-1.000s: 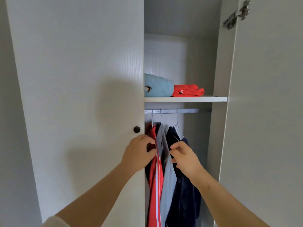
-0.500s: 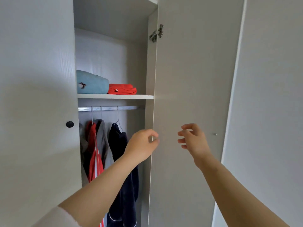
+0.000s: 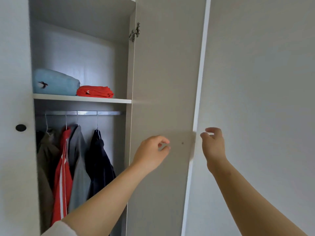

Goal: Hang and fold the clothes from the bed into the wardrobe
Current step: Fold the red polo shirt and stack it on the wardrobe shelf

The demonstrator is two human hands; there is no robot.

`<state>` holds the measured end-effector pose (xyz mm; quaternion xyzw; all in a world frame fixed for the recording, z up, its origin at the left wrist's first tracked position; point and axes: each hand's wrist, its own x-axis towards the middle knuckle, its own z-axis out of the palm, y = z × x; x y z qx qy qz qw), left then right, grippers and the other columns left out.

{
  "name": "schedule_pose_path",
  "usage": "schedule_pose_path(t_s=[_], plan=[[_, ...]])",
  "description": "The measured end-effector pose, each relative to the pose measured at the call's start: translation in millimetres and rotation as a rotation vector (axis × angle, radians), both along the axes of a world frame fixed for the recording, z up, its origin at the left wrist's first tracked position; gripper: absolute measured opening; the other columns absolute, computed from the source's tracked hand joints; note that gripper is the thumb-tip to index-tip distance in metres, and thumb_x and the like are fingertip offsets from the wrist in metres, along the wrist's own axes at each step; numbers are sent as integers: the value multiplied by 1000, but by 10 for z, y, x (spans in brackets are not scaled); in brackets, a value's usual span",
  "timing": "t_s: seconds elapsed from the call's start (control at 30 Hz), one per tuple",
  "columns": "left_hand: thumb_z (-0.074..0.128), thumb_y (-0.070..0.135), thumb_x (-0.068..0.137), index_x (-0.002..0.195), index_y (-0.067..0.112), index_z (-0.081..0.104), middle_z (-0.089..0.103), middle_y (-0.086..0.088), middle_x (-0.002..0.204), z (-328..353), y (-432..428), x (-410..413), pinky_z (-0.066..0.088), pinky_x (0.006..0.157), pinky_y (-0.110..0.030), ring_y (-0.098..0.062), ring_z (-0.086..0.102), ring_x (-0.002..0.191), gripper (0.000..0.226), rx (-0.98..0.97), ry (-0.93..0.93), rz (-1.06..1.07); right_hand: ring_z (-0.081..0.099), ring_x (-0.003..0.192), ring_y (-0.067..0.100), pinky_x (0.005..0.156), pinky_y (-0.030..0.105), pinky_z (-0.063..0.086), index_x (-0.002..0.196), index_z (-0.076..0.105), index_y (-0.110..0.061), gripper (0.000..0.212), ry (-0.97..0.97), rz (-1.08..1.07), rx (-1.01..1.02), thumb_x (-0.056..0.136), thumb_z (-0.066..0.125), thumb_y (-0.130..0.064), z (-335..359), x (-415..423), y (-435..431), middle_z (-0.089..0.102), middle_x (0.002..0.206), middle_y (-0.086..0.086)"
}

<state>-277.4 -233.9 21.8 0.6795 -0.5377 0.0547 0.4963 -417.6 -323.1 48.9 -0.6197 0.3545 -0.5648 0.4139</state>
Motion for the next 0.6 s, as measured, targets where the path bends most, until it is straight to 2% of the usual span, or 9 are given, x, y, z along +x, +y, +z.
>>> schedule_pose_path(t_s=[0.07, 0.13, 0.27, 0.4, 0.47, 0.53, 0.6], plan=[[61, 19, 87, 101, 18, 68, 66, 4, 105, -21, -70, -39, 41, 84, -20, -12, 59, 98, 16, -21, 9, 17, 55, 76, 8, 69, 20, 42, 104, 56, -17, 24, 50, 167, -6, 91, 39, -5, -46, -2, -79, 56, 93, -2], [61, 18, 86, 100, 18, 68, 66, 4, 103, -34, -108, -66, 41, 82, -18, -11, 59, 95, 16, -39, 11, 34, 61, 70, 7, 64, 18, 47, 97, 61, -18, 33, 72, 284, -20, 87, 37, 2, -101, 18, -90, 65, 87, -4], [61, 17, 85, 95, 22, 68, 63, 15, 90, -77, -88, -112, 42, 75, -14, -4, 59, 88, 13, -130, 62, 42, 62, 64, -3, 52, 7, 43, 89, 57, -29, 41, 119, 293, -118, 83, 36, 6, -144, 21, -117, 65, 89, -9], [60, 13, 86, 91, 30, 65, 59, 27, 85, -131, 35, -84, 42, 72, -6, 7, 57, 82, 18, -211, 78, 39, 61, 80, -3, 68, 11, 44, 89, 60, -30, 49, 205, 369, -245, 81, 30, 7, -134, 90, -13, 66, 89, -17], [60, 12, 86, 88, 37, 60, 59, 27, 88, -145, 142, -26, 41, 74, -3, 6, 58, 85, 26, -245, 91, 66, 60, 85, -1, 69, 8, 43, 92, 63, -30, 51, 233, 414, -315, 83, 30, 8, -153, 150, 80, 66, 91, -18], [59, 10, 87, 88, 39, 58, 61, 25, 91, -154, 284, 49, 43, 77, -5, 3, 59, 87, 29, -276, 112, 112, 57, 92, 2, 70, 5, 41, 101, 64, -29, 50, 274, 459, -370, 86, 33, 7, -169, 225, 175, 65, 102, -20], [59, 9, 88, 89, 40, 58, 61, 25, 90, -162, 461, 133, 42, 75, -1, 9, 59, 86, 31, -319, 125, 166, 52, 97, -4, 75, -2, 37, 108, 63, -33, 46, 285, 544, -391, 92, 39, 4, -196, 335, 275, 58, 109, -26]])
